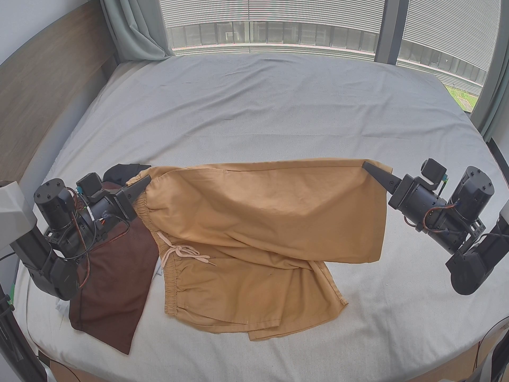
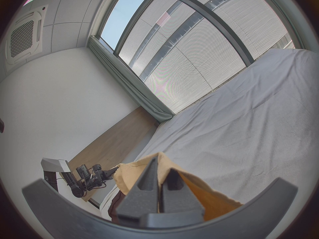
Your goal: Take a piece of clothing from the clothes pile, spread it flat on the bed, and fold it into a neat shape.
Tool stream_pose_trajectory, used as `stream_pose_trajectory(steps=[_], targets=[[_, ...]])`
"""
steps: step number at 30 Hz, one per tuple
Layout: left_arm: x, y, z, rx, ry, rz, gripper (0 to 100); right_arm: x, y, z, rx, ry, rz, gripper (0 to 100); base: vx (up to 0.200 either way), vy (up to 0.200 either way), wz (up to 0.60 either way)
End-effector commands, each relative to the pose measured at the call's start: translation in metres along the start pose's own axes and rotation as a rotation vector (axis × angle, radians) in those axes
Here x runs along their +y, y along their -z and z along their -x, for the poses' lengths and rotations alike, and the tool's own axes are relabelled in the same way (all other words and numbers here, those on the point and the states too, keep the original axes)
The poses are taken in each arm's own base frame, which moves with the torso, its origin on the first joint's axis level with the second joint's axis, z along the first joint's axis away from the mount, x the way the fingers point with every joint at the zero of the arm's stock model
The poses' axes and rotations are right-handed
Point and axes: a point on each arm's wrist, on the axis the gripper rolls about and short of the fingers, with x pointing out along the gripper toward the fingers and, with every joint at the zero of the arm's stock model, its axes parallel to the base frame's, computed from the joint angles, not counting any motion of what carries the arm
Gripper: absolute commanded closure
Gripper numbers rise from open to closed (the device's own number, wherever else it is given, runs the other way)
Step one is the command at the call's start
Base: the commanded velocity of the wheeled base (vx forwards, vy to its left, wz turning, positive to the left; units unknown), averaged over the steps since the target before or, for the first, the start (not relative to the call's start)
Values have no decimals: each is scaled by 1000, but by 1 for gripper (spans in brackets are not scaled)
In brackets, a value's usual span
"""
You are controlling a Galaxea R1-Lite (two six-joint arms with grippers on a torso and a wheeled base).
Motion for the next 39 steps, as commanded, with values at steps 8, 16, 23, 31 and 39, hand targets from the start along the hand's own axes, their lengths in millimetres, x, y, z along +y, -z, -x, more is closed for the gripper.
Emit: stream_pose_trajectory(steps=[8, 16, 23, 31, 39], targets=[[-1, -1, -1, -5, 3, -4, 100, -6, -4, 1, -14, 18, 9, 100, 0, 0, 0], [-1, -2, -2, -10, 5, -10, 100, -9, -7, 2, -23, 26, 13, 100, 0, 0, 0], [0, -2, -1, -9, 3, -28, 100, -12, -10, 3, -32, 37, 18, 100, 0, 0, 0], [1, -1, -2, -8, 3, -27, 100, -14, -11, 4, -35, 44, 36, 100, 0, 0, 0], [4, -1, -2, -9, -5, -27, 100, -19, -13, 6, -40, 59, 42, 100, 0, 0, 0]])
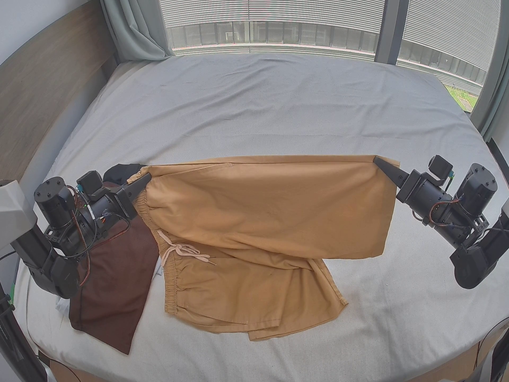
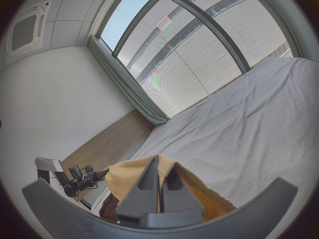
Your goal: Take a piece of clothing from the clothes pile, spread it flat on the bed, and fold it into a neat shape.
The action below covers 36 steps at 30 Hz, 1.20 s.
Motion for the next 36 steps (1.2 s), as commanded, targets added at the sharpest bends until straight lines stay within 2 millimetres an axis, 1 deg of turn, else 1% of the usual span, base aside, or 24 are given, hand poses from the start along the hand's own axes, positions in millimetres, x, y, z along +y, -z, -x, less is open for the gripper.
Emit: stream_pose_trajectory(steps=[1, 24, 28, 36], targets=[[2, 1, 0, 2, -6, 2, 100, -2, 0, 0, -1, 5, 0, 100, 0, 0, 0], [3, -1, 2, -3, -12, 2, 100, -3, -1, 0, -5, 7, 14, 100, 0, 0, 0], [3, -2, 1, -8, -13, 1, 100, -6, -3, 0, -10, 18, 23, 100, 0, 0, 0], [6, -8, -7, -38, -7, -10, 100, -15, 6, -10, 8, 21, 28, 100, 0, 0, 0]])
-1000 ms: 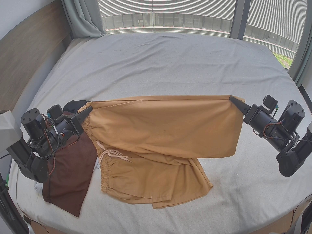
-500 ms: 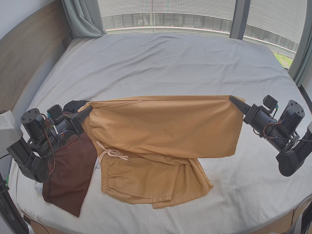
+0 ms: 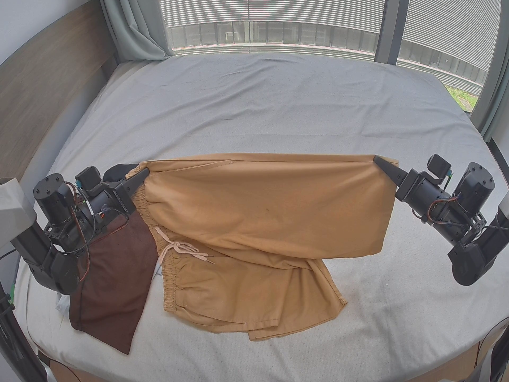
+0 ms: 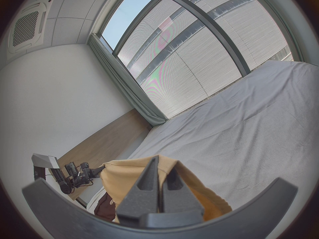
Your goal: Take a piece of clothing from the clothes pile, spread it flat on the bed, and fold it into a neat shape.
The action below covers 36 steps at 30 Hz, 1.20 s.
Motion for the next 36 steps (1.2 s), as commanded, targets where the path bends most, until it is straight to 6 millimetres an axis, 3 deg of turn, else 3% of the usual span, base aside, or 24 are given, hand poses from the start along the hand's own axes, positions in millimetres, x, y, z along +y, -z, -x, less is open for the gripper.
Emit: stream_pose_trajectory(steps=[1, 12, 36], targets=[[1, -1, -4, -11, 5, -3, 100, -8, 8, -9, 16, 4, -2, 100, 0, 0, 0], [10, 4, -16, -14, 2, -9, 100, -24, 11, -38, -20, -11, 15, 100, 0, 0, 0], [35, 23, -45, -22, -14, -4, 100, -48, 18, -78, -76, -40, 40, 100, 0, 0, 0]])
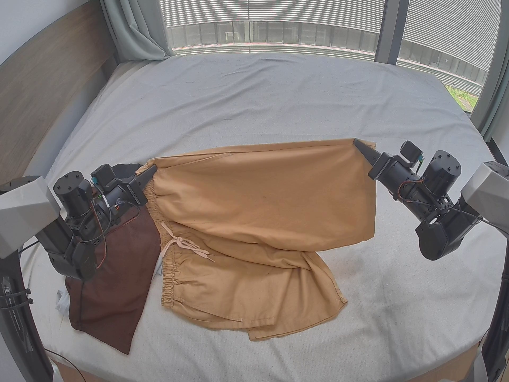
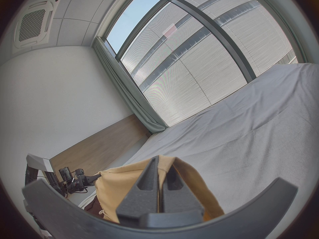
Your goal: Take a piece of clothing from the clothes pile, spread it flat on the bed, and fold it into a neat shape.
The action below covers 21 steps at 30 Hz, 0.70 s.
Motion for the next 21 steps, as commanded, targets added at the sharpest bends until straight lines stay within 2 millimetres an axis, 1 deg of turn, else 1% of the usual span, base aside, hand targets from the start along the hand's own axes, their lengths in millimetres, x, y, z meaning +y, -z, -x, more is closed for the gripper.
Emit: stream_pose_trajectory(steps=[1, 6, 10, 16, 19, 21], targets=[[4, 4, -5, -2, -2, 1, 100, -7, 8, -6, 3, 1, -2, 100, 0, 0, 0], [7, 5, -14, -25, -9, 23, 100, -10, 6, -15, -16, -12, 7, 100, 0, 0, 0], [13, 7, -24, -53, -25, 59, 100, -15, 11, -24, -26, -21, 11, 100, 0, 0, 0], [18, 14, -29, -52, -35, 79, 100, -19, 13, -31, -39, -30, 17, 100, 0, 0, 0], [21, 17, -33, -55, -34, 82, 100, -27, 18, -39, -33, -21, 14, 100, 0, 0, 0], [21, 17, -33, -55, -34, 82, 100, -27, 18, -39, -33, -21, 14, 100, 0, 0, 0]])
